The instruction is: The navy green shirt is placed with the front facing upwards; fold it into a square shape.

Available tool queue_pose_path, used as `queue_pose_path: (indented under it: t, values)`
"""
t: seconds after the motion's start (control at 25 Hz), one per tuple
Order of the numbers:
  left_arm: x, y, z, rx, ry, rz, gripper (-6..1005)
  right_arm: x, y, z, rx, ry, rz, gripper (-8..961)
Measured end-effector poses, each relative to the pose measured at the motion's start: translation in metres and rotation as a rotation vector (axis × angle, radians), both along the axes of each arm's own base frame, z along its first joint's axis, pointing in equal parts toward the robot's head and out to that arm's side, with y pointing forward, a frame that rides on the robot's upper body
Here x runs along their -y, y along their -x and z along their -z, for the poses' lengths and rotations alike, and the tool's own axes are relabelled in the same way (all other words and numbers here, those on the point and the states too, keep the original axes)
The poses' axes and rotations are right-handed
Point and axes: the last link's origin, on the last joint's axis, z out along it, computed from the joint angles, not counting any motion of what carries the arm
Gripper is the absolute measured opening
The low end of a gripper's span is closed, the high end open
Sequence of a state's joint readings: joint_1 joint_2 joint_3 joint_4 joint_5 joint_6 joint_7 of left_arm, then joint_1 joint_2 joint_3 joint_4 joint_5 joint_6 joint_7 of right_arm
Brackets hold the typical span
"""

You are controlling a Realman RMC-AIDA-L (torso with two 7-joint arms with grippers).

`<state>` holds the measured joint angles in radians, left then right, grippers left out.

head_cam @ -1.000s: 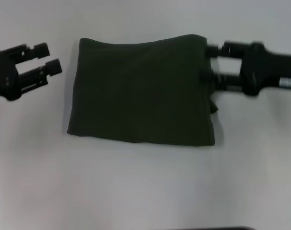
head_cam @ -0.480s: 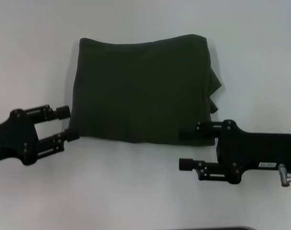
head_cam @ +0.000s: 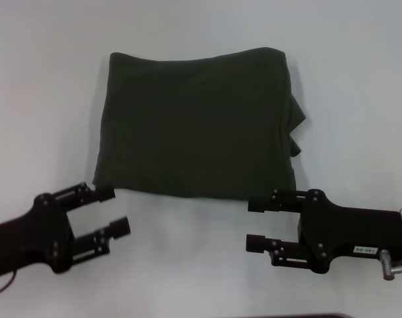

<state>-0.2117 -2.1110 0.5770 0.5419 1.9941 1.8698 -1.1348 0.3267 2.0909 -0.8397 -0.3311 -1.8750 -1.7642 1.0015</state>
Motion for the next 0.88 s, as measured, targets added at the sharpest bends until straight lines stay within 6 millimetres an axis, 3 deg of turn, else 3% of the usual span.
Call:
queue_pose_path:
  t: [0.28,0.6,0.88]
  values:
    - [0.019,-0.007,0.016,-0.013,-0.087,0.173,668,0.001,-0.003,0.003,0.014,-0.009,0.012,709]
    - [0.008,-0.010,0.023,-0.052,-0.055,0.213,695,0.004,-0.003,0.006,0.033,-0.017,-0.037,710]
    - [0.003,-0.006,0.017,-0.080,-0.038,0.214,691,0.010,-0.003,0.009,0.032,-0.016,-0.070,709]
